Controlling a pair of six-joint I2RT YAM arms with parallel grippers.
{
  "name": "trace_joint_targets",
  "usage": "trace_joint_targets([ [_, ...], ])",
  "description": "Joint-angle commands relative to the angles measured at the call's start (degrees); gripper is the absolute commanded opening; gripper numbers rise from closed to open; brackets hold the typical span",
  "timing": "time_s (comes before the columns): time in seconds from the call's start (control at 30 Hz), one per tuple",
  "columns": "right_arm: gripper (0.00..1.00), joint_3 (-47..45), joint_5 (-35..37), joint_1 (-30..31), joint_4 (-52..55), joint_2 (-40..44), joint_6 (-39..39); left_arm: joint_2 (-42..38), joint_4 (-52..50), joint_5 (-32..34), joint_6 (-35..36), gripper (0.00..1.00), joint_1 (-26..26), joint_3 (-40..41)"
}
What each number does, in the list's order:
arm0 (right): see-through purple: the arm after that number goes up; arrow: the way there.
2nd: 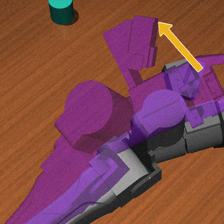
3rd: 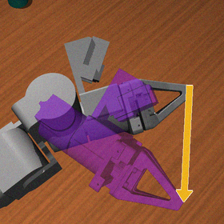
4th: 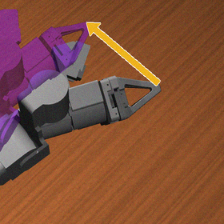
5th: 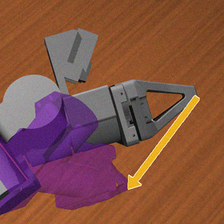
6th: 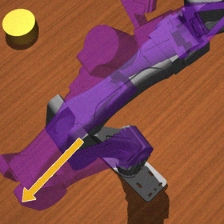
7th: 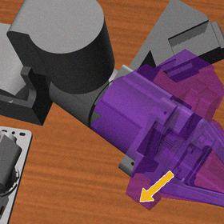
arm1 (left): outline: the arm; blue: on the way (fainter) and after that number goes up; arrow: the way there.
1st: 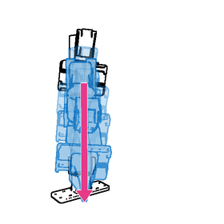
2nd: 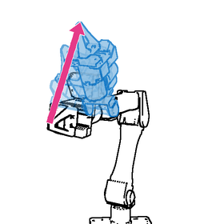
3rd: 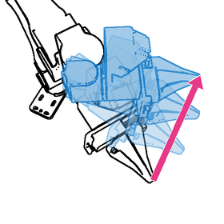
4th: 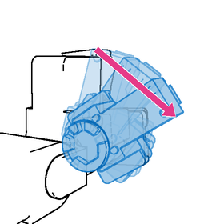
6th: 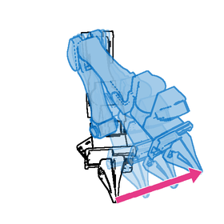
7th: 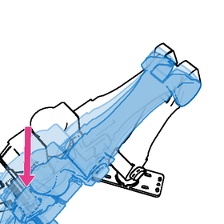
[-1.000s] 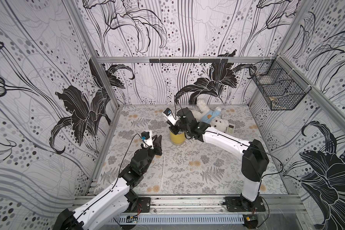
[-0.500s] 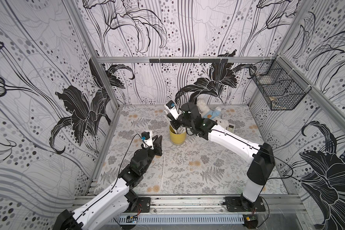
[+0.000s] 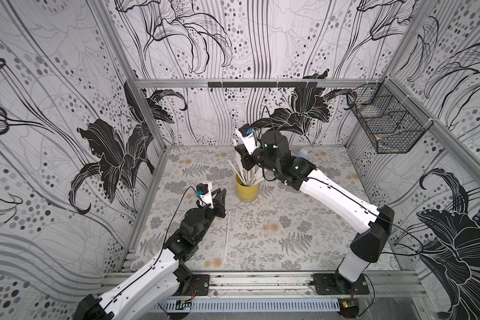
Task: Take the straws out of the storage container
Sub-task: Place the straw at the center of the board.
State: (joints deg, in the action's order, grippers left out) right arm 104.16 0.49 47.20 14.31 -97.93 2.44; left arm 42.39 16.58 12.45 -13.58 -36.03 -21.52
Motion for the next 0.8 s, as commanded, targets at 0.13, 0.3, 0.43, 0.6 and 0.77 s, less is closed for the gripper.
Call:
trace_joint_targets([
  [0.13,0.00,-0.90,-3.19,0.27,13.17,8.33,-10.00,3.88,1.18,-11.62,0.58,0.25,-1.50,-4.06],
  [0.3,0.00,-5.73,-5.69,-0.75,19.88,13.08,-14.84,6.89,1.00,-14.79,0.83,0.24,-4.82,-6.03],
  [0.43,0.00,-11.37,-12.98,-5.95,23.52,16.53,-19.15,7.61,0.72,-17.45,0.50,0.24,-7.11,-6.21],
  [0.6,0.00,-21.15,-19.27,-13.58,25.99,18.77,-21.24,10.23,3.68,-23.66,0.02,0.25,-9.81,-4.96],
  [0.77,0.00,-31.27,-20.71,-18.58,26.77,18.65,-21.04,16.60,10.12,-24.95,-2.96,0.26,-13.46,-3.87],
])
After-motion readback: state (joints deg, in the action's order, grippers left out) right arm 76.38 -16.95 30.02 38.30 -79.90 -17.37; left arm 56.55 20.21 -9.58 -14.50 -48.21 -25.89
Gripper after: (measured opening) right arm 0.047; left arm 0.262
